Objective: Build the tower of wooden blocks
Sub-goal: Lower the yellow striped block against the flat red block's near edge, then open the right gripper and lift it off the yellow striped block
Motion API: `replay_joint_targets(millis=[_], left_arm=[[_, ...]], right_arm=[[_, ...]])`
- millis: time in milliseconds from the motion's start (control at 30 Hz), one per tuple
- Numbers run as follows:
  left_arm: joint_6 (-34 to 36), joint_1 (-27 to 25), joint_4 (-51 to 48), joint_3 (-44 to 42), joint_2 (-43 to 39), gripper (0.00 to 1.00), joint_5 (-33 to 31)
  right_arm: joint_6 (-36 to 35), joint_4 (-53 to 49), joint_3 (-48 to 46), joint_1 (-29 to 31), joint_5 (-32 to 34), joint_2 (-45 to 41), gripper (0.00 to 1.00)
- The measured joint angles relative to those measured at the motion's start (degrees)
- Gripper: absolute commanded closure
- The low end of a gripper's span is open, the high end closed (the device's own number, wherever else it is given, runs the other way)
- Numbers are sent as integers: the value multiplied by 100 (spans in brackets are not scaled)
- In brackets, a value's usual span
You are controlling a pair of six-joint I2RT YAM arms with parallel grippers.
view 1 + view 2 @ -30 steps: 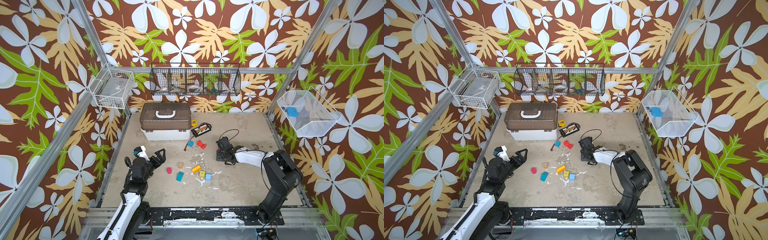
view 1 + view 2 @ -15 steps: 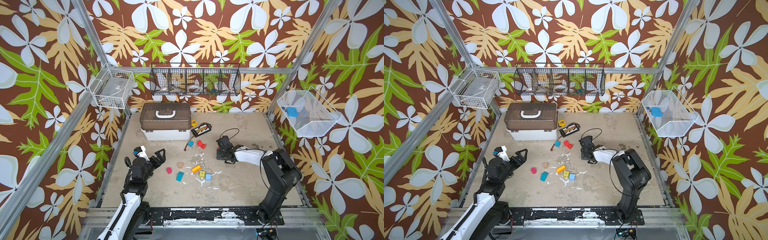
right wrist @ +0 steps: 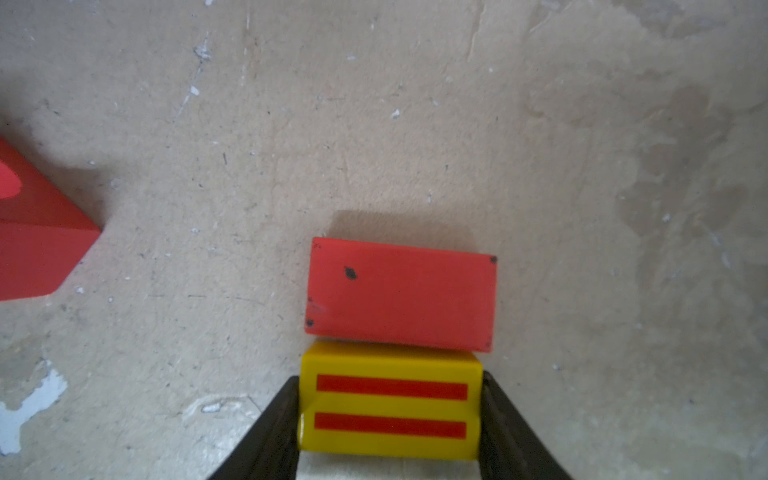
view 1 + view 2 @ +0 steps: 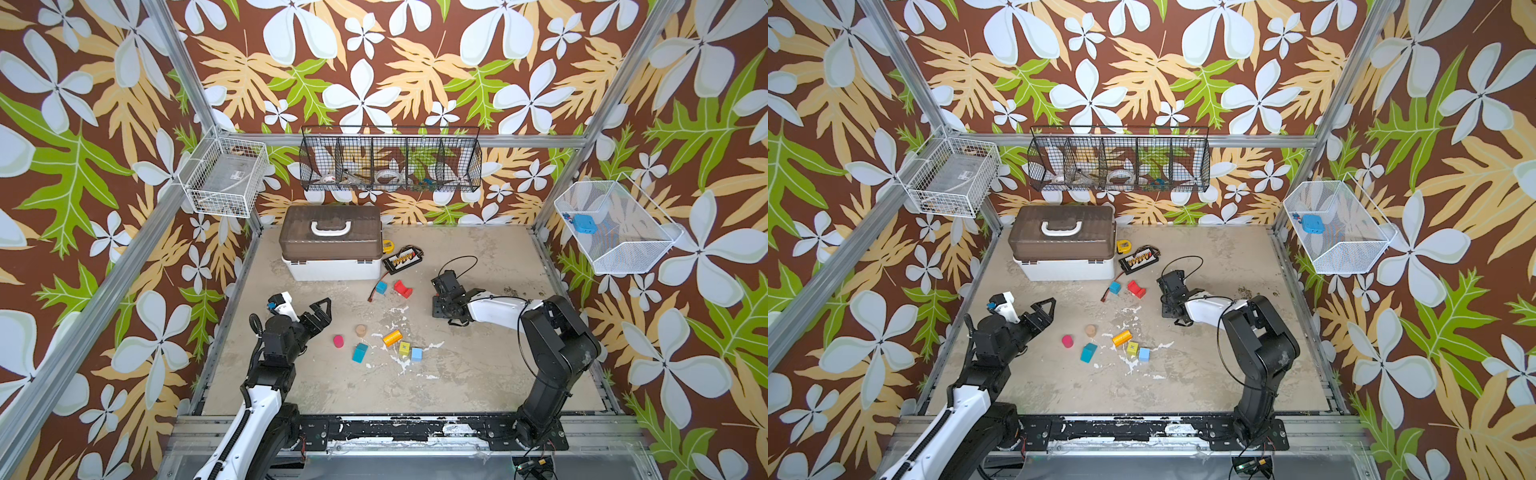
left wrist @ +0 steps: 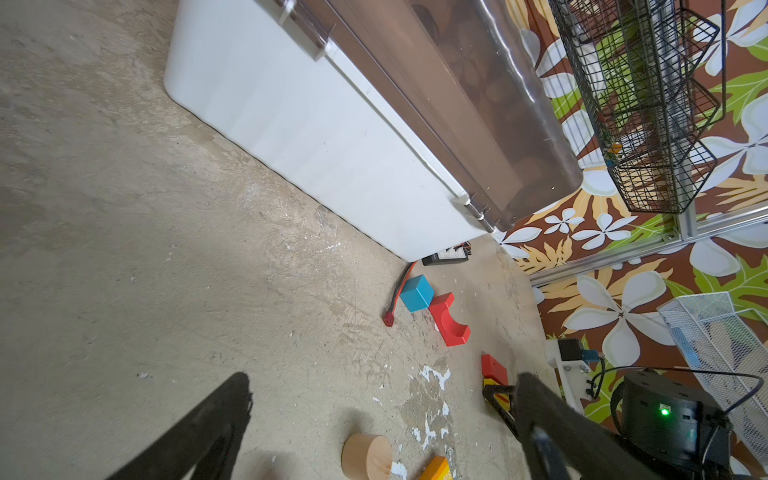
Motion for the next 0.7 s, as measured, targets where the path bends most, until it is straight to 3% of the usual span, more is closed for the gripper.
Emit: replay_joint_targets(millis=[700], left_arm=[[0,2,-48,7,2,0,20]], right_arm=[[-7,68,13,-55,17,50,39]])
